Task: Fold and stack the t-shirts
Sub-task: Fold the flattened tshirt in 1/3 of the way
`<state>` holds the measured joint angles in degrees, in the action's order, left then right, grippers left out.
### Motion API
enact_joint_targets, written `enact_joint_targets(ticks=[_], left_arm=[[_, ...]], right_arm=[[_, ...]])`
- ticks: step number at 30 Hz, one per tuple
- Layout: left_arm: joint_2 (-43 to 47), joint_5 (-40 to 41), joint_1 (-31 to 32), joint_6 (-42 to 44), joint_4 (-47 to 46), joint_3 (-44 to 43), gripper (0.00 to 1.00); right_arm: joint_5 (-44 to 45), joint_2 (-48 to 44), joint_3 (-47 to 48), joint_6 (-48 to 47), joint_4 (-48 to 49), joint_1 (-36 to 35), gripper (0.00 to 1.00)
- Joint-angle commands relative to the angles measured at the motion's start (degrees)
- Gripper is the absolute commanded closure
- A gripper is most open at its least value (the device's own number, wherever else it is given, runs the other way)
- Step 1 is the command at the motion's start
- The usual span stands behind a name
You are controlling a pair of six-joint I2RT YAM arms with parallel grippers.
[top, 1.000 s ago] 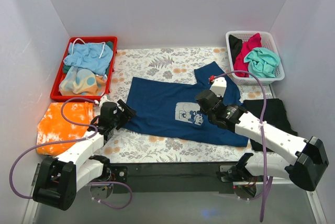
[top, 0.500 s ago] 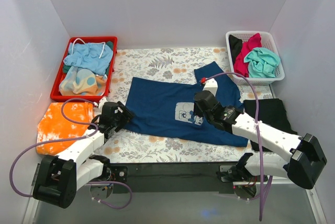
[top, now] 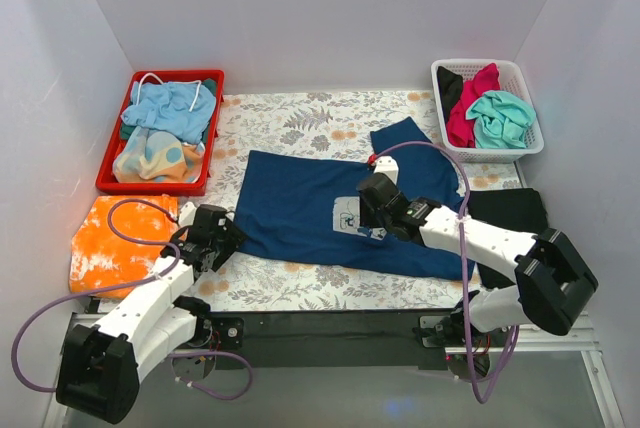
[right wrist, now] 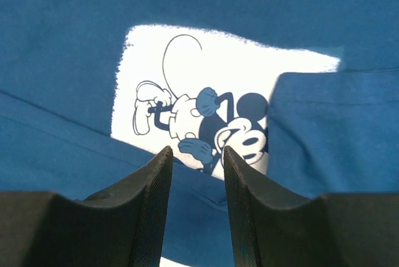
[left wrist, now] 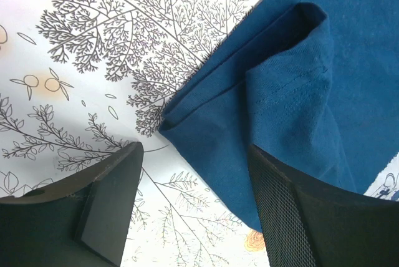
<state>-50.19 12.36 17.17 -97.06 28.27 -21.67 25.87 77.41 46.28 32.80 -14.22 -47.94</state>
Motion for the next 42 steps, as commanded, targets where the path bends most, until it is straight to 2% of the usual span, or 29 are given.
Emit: enact_joint_targets(ticks=[1, 6, 10, 20, 24, 29, 38, 42], left_arm=[[0.27, 2.58, 1.81, -1.21, 3.28, -2.85, 0.34], [3.17, 2.58, 2.52, 1.51, 1.01, -6.98, 0.34], [0.81, 0.74, 2.61, 2.75, -1.72, -7.6, 0.34], [-7.63, -0.23, 3.05, 1.7, -9.99, -0.31, 0.34], [-10.89, 3.1, 3.4, -1.37, -4.22, -0.83, 0.34], [-5.98, 6.19, 3.57, -5.42, 2.31, -0.83, 0.34], [-6.06, 6.89, 4.45, -11.48, 10.92, -2.85, 0.34], [-3.16, 9.0, 5.86, -16.22, 15.58, -2.5, 0.35]], right_arm=[[-2.66, 0.38, 1.18, -0.28, 5.25, 1.53, 0.55], [-4.68, 1.34, 1.97, -1.59, 7.01, 3.38, 0.56], [-6.7, 3.01, 2.59, -1.6, 7.45, 3.47, 0.57], [-7.5, 2.84, 0.3, -0.54, 8.42, 3.56, 0.57], [-7.76, 2.66, -0.4, -0.37, 8.68, 3.56, 0.58], [-9.52, 3.62, -0.58, -0.54, 9.56, 3.56, 0.58], [-14.18, 7.76, 3.29, -2.21, 10.17, 3.56, 0.58], [-15.23, 7.76, 3.64, -2.74, 10.35, 3.56, 0.58]])
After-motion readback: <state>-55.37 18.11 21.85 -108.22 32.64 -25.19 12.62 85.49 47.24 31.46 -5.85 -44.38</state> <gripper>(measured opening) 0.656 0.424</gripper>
